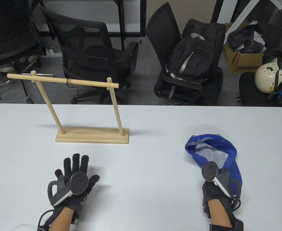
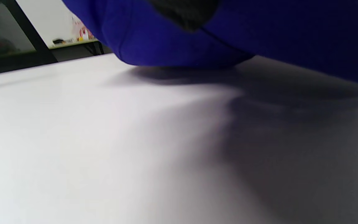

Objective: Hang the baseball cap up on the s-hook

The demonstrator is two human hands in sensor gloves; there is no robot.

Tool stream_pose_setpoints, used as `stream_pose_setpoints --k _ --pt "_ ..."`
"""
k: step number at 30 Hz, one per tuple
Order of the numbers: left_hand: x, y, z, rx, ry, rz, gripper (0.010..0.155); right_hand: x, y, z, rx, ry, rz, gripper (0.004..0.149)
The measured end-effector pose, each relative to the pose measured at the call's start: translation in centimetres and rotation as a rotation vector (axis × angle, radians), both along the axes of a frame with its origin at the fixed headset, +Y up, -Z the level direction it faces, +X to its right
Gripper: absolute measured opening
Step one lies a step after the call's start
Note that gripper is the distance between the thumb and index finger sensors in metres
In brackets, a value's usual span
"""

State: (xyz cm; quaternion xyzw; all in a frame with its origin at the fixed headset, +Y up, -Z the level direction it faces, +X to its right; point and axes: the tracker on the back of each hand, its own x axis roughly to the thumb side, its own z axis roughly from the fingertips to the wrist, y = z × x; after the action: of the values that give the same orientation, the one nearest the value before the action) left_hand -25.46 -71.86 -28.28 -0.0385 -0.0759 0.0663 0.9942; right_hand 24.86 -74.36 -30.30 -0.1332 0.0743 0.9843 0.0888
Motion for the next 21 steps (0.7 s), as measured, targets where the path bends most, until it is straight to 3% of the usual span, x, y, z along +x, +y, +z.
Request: stream_pose_setpoints --k 12,21 --pt "0.0 0.6 -0.4 0.015 -0.023 0.078 0.092 0.7 3.1 1.4 0.227 -0.019 -0.132 0.053" --pt "0.7 1.2 -0.1 0.114 -0.081 0.171 0.093 0.6 5.0 2.9 0.469 0.048 -0.444 0.05"
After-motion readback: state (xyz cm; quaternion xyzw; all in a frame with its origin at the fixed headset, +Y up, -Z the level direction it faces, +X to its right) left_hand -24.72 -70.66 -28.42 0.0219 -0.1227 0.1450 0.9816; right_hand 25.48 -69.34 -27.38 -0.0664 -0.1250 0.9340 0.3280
